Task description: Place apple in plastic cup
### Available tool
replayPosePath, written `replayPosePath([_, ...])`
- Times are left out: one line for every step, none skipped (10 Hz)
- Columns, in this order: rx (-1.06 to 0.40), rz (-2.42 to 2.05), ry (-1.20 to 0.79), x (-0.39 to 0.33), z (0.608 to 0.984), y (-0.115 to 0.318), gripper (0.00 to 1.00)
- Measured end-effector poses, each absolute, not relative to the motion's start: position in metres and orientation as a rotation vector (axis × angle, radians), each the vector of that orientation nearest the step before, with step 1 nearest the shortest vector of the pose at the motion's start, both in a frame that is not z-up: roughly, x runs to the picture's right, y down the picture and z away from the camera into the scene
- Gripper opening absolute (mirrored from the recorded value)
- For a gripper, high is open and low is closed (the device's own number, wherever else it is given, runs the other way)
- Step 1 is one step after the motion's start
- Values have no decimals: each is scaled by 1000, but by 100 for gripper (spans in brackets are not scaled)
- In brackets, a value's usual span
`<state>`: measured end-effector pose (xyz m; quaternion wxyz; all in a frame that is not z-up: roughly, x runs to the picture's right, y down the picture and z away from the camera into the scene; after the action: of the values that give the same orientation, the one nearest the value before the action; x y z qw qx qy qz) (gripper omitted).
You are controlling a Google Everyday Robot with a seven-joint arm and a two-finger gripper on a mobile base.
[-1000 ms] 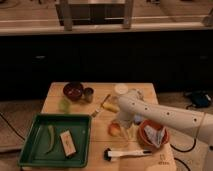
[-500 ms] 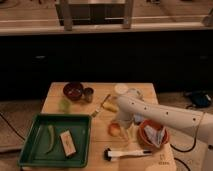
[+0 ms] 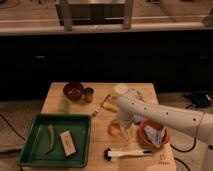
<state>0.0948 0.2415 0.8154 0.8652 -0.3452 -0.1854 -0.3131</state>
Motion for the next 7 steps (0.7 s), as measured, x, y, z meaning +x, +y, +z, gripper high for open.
replayPosePath([-723, -659, -389, 95, 815, 242, 80])
replayPosePath([-722, -663, -389, 95, 816, 242, 80])
replayPosePath([-722, -670, -390, 95, 816, 242, 80])
replayPosePath([-722, -671, -391, 95, 816, 242, 80])
replayPosePath([-721, -672, -391, 96, 816, 242, 80])
replayPosePath([-721, -674, -392, 95, 816, 242, 80])
replayPosePath([-722, -676, -393, 95, 816, 242, 80])
